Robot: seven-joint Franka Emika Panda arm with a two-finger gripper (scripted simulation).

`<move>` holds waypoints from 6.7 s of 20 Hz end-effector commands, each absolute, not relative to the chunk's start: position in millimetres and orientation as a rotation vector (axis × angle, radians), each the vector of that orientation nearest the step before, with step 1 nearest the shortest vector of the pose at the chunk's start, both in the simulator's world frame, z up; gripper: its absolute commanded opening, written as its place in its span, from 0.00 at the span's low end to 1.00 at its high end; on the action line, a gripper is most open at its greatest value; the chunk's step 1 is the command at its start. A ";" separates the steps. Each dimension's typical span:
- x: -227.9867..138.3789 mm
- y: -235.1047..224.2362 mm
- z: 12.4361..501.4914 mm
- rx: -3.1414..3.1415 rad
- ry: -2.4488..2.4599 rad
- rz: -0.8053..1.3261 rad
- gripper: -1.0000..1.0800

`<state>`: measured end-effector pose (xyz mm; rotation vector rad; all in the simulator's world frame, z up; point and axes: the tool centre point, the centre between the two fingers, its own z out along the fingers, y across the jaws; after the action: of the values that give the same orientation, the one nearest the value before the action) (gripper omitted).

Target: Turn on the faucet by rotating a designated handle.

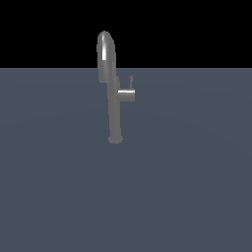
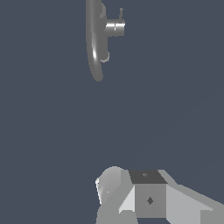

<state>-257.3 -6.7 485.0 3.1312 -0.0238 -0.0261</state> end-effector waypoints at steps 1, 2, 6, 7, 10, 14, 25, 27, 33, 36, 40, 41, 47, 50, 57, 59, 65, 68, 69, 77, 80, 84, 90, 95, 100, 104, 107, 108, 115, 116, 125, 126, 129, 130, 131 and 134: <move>-257.3 -6.7 485.0 3.131 -0.024 -0.026 0.00; -257.4 -6.4 485.1 3.131 -0.024 -0.026 0.00; -254.2 -5.7 484.9 3.139 -0.037 -0.040 0.00; -252.8 -5.3 484.8 3.143 -0.044 -0.046 0.00; -247.1 -3.6 484.5 3.158 -0.069 -0.071 0.00; -235.6 -0.6 483.7 3.185 -0.119 -0.121 0.00; -182.2 9.1 476.7 3.292 -0.365 -0.366 0.00; -170.8 10.3 474.5 3.310 -0.419 -0.421 0.00; -136.1 12.2 465.6 3.351 -0.593 -0.595 0.00; -118.5 12.2 459.9 3.365 -0.686 -0.687 0.00; -95.0 11.2 450.8 3.375 -0.815 -0.817 0.00; -89.1 10.8 448.2 3.375 -0.849 -0.850 0.00; -54.1 7.1 430.2 3.362 -1.061 -1.064 0.00; -36.8 4.4 419.2 3.342 -1.176 -1.179 0.00; 2.2 -3.3 388.1 3.249 -1.465 -1.470 0.00; 12.5 -5.7 377.9 3.210 -1.551 -1.556 0.00; 41.0 -12.7 343.8 3.049 -1.818 -1.822 0.00; 53.8 -15.7 324.3 2.940 -1.957 -1.960 0.00; 57.7 -16.6 317.7 2.900 -2.003 -2.005 0.00; 78.7 -19.6 273.0 2.600 -2.287 -2.283 0.00; 82.7 -19.5 261.7 2.515 -2.354 -2.347 0.00; 85.8 -18.9 252.1 2.441 -2.408 -2.400 0.00; 86.7 -18.7 248.8 2.416 -2.426 -2.417 0.00; 79.4 -18.3 251.8 2.417 -2.424 -2.416 0.00; 66.9 -18.2 257.4 2.418 -2.424 -2.417 0.00; 59.3 -17.9 260.6 2.418 -2.424 -2.417 0.00; 57.1 -18.0 257.9 2.415 -2.431 -2.413 0.00; 54.2 -18.1 257.9 2.415 -2.431 -2.413 0.00; 33.4 -18.0 258.4 2.417 -2.427 -2.415 0.00; 30.3 -17.9 258.6 2.418 -2.425 -2.416 0.00; 12.9 -17.7 249.1 2.425 -2.428 -2.411 0.00; 9.2 -17.7 247.1 2.424 -2.427 -2.412 0.00; 2.0 -17.7 242.9 2.420 -2.425 -2.415 0.00; 9.1 -17.7 253.0 2.457 -2.421 -2.401 0.00; 5.8 -17.6 247.6 2.452 -2.421 -2.403 0.00; -4.4 -17.6 231.5 2.436 -2.422 -2.409 0.00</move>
<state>4.1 -17.6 248.3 2.4828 -2.4127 -2.3930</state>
